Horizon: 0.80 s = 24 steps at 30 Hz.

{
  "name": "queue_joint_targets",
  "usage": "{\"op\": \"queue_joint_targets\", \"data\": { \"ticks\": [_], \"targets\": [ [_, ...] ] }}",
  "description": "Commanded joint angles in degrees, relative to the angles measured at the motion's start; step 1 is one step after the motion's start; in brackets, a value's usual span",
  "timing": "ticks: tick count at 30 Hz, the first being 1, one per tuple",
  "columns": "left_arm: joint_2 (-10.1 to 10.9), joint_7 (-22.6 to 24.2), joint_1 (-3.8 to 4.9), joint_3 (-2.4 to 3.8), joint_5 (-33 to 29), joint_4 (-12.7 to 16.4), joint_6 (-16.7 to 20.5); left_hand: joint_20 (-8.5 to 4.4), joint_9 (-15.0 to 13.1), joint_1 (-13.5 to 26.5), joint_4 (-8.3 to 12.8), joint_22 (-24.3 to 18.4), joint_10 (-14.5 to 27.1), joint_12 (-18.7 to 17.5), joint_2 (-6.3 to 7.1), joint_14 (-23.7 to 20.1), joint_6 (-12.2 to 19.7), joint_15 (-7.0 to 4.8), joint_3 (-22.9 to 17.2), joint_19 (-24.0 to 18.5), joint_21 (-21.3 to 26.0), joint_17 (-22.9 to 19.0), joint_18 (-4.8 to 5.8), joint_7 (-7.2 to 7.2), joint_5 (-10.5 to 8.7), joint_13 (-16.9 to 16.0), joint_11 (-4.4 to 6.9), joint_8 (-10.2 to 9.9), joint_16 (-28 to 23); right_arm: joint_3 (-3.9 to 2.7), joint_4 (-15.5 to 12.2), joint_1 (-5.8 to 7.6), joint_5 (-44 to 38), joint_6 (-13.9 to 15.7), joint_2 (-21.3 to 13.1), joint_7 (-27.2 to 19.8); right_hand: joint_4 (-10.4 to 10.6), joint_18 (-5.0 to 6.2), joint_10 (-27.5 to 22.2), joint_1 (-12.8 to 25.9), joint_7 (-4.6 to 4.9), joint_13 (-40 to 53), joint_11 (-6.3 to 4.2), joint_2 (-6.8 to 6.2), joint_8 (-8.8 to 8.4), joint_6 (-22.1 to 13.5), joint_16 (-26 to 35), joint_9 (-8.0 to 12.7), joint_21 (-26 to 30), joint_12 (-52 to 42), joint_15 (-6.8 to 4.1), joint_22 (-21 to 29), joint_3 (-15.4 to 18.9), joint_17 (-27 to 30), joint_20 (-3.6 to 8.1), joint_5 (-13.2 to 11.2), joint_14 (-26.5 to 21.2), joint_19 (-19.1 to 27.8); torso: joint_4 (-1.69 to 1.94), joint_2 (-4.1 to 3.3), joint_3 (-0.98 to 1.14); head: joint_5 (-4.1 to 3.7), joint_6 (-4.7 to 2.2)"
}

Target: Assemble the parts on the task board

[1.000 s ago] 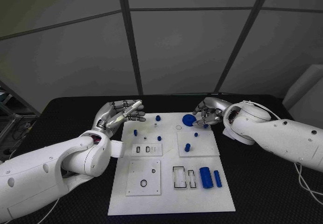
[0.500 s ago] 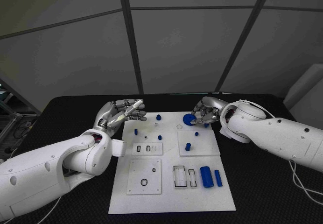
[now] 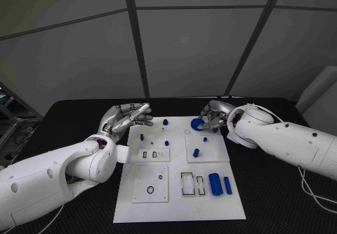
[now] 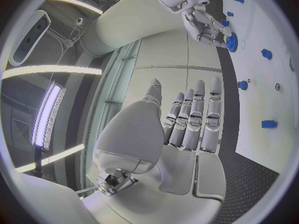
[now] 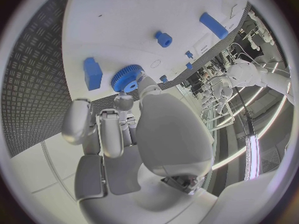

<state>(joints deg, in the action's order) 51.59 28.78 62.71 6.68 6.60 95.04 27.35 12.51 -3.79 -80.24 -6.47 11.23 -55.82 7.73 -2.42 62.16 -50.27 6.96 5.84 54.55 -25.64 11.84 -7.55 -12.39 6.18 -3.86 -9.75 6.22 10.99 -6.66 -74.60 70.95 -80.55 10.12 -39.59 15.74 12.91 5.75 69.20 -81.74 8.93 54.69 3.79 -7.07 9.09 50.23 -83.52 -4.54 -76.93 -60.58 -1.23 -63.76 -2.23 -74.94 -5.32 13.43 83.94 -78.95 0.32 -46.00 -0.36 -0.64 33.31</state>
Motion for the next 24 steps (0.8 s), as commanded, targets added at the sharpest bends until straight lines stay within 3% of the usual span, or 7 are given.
{"op": "queue_joint_targets", "data": {
  "ticks": [1,8,15,18,24],
  "targets": [
    [-0.1,-0.1,0.08,0.05,0.4,0.0,-1.0,0.04,0.0,0.1,0.2,0.0,0.1,-0.4,-0.49,-0.3,-0.2,-0.09,0.2,-0.4,-0.1,0.1,-2.72,-0.28,0.17,0.1,-0.17,-0.2,-0.3,-0.05,0.2,0.12,-1.2,0.3,0.4,0.5,0.4,-0.85,-0.4,-0.5,0.13,0.0,0.12,0.03,0.32,-0.5,-0.3,0.0,-0.2,-0.1,0.53,-0.1,0.1,-2.2,0.06,0.1,3.8,-0.3,-0.02,-0.03,0.02,0.04,0.01],
    [-0.2,-0.2,0.08,0.05,0.4,-0.1,-1.2,0.05,0.0,0.1,0.2,0.0,0.1,-0.4,-0.50,-0.3,-0.2,-0.07,0.2,-0.5,-0.1,0.1,-2.72,-0.28,0.17,0.0,-0.17,-0.2,-0.3,-0.04,0.4,0.12,-2.4,-0.3,1.0,0.5,0.3,-0.89,-0.5,-0.9,0.17,0.4,0.16,0.10,0.42,-0.7,-0.5,0.0,-0.3,-0.5,0.59,-0.3,0.0,-2.5,0.00,0.0,3.8,-0.3,0.01,-0.03,0.03,0.06,0.09],
    [-0.2,-0.5,0.08,0.05,0.4,-0.1,-1.4,0.05,0.0,0.1,0.2,0.0,0.1,-0.4,-0.50,-0.3,-0.2,-0.07,0.2,-0.5,-0.1,0.1,-2.72,-0.28,0.17,0.0,-0.17,-0.2,-0.3,-0.04,0.2,0.12,-4.6,-1.5,1.2,1.0,-0.7,-1.07,1.1,-2.7,-0.26,3.8,-0.22,1.32,2.21,1.7,-1.2,-0.5,-1.1,-3.6,0.36,-1.6,-0.8,-3.8,0.08,0.1,4.0,-0.6,-0.03,-0.04,0.06,0.10,0.16],
    [-0.2,-0.6,0.08,0.05,0.4,-0.2,-1.5,0.07,0.0,0.1,0.2,0.0,0.2,-0.4,-0.53,-0.4,-0.2,-0.05,0.2,-0.5,-0.1,0.1,-2.71,-0.28,0.16,0.0,-0.18,-0.2,-0.4,-0.04,0.1,0.11,-6.3,-1.8,1.2,1.3,-1.9,-1.19,1.9,-4.4,-0.49,5.5,-0.47,2.23,3.14,3.3,-1.5,-0.8,-1.6,-5.1,0.13,-2.4,-2.2,-4.5,0.28,-1.1,4.1,-0.9,-0.02,-0.03,0.05,0.10,0.25],
    [-0.2,-0.7,0.08,0.05,0.4,-0.2,-1.5,0.07,0.0,0.1,0.2,0.0,0.2,-0.4,-0.53,-0.4,-0.2,-0.05,0.2,-0.5,-0.1,0.1,-2.71,-0.28,0.16,0.0,-0.18,-0.2,-0.4,-0.04,-0.1,0.11,-8.9,-1.5,1.2,1.4,-3.0,-1.31,2.3,-5.8,-0.63,6.5,-0.66,2.81,3.45,4.1,-1.8,-0.7,-1.9,-5.9,0.00,-3.0,-3.9,-5.0,0.41,-1.4,4.2,-1.0,-0.02,-0.04,0.06,0.15,0.28]
  ]
}}
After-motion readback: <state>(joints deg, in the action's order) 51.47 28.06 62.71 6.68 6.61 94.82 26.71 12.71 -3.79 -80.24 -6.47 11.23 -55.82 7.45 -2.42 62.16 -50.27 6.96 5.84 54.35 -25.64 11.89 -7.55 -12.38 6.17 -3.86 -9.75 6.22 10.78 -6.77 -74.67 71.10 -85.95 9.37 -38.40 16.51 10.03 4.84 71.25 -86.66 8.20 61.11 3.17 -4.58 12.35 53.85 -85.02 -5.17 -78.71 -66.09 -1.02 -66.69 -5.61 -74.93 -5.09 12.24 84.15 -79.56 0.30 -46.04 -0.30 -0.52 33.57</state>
